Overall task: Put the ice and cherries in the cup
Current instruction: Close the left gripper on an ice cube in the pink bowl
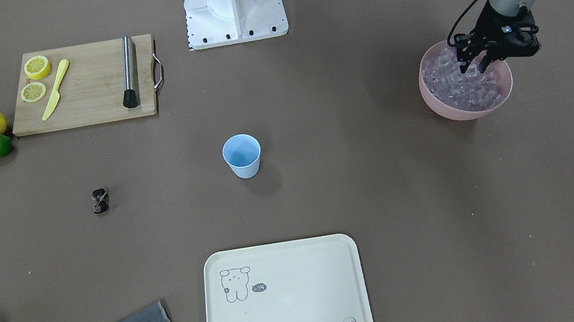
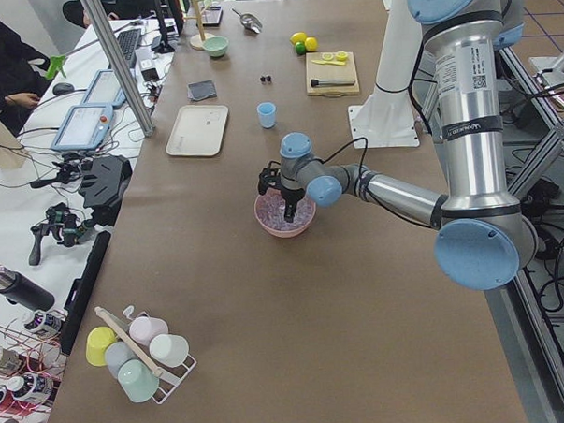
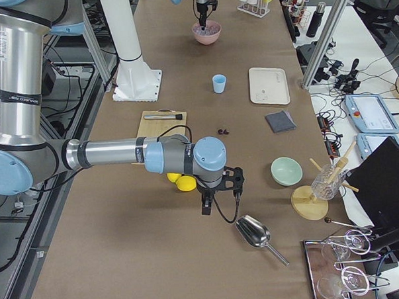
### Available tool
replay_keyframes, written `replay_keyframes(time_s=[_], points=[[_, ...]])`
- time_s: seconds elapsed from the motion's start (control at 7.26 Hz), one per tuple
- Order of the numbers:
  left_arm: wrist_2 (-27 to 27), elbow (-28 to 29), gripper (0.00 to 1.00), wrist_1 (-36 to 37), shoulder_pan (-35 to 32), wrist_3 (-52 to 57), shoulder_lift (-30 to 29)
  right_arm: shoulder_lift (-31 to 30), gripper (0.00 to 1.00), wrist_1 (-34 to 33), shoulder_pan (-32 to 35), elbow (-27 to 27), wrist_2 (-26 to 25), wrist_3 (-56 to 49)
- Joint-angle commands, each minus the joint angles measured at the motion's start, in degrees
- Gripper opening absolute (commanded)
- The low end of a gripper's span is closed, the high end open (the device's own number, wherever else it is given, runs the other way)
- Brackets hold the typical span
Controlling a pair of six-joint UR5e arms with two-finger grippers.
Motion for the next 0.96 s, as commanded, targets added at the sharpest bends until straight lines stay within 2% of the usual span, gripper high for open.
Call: replay_keyframes(time_s=[0.0, 0.28, 0.41, 0.83], points=[[0.36, 0.04, 0.34, -0.09, 0.18, -0.03, 0.00, -0.12, 1.00, -0.03, 0.02, -0.06, 0.00, 0.00], [0.36, -0.31, 0.05, -0.09, 0.18, 0.06, 0.00, -0.12, 1.00, -0.03, 0.02, -0.15, 0.00, 0.00], [0.36, -0.57, 0.00, -0.09, 0.09, 0.06, -0.09, -0.03, 1.00, 0.05, 0.02, -0.15, 0.00, 0.00], [0.27, -6.44, 0.00, -0.18, -3.14, 0.06, 1.31, 0.05, 1.00, 0.05, 0.11, -0.15, 0.09, 0.00]])
